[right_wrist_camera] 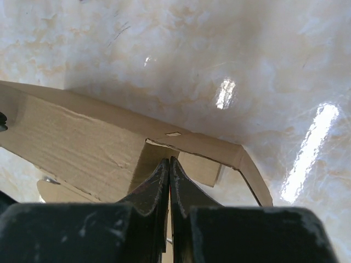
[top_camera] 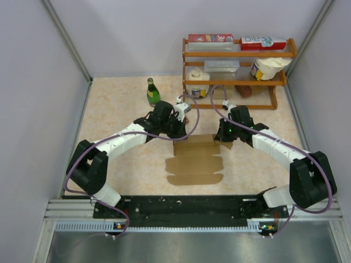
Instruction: Fold the paper box
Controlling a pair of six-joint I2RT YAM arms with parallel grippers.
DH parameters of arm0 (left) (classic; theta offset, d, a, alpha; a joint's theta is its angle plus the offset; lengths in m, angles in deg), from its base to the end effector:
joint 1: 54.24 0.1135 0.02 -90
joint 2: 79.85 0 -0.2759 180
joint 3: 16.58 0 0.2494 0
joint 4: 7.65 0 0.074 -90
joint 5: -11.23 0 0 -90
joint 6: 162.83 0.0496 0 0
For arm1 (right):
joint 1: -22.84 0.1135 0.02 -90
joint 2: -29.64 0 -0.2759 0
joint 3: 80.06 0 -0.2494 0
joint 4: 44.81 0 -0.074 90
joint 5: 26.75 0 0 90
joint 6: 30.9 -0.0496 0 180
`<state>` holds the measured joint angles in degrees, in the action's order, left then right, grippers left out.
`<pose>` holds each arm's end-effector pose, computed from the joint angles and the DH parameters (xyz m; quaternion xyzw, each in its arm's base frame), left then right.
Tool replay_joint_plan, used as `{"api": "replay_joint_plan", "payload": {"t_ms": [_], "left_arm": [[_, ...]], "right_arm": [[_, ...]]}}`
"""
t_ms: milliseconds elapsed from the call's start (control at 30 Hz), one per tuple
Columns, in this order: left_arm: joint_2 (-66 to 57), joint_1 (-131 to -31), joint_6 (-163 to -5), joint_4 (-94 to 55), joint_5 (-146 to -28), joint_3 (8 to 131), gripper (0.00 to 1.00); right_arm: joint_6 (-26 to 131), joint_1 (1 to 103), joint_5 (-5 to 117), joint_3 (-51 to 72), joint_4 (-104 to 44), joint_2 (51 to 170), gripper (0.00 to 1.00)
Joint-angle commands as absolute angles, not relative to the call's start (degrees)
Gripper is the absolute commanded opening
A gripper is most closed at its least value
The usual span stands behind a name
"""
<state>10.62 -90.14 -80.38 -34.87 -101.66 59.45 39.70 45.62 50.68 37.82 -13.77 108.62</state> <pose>0.2748 -0.2227 0.2476 0.2977 0.8471 -0.3167 0.3058 0.2614 0.1215 0.2212 -0.0667 0.9261 0.2238 0.2963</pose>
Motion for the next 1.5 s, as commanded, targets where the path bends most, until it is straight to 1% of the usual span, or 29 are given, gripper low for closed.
{"api": "replay_joint_plan", "payload": {"t_ms": [0, 600, 1467], "left_arm": [[9.3, -90.5, -80.4, -33.4, -102.1, 59.1, 0.0], [9.7, -91.8, -80.5, -33.8, -102.1, 59.0, 0.0], [8.2, -93.2, -81.0, -34.1, -102.1, 56.1, 0.0]], "right_arm": [[38.5, 46.1, 47.5, 37.6, -17.2, 108.7, 0.0], [33.2, 46.2, 41.8, 41.7, -23.7, 110.2, 0.0], [32.3, 46.1, 40.1, 42.2, -24.7, 111.1, 0.0]]}}
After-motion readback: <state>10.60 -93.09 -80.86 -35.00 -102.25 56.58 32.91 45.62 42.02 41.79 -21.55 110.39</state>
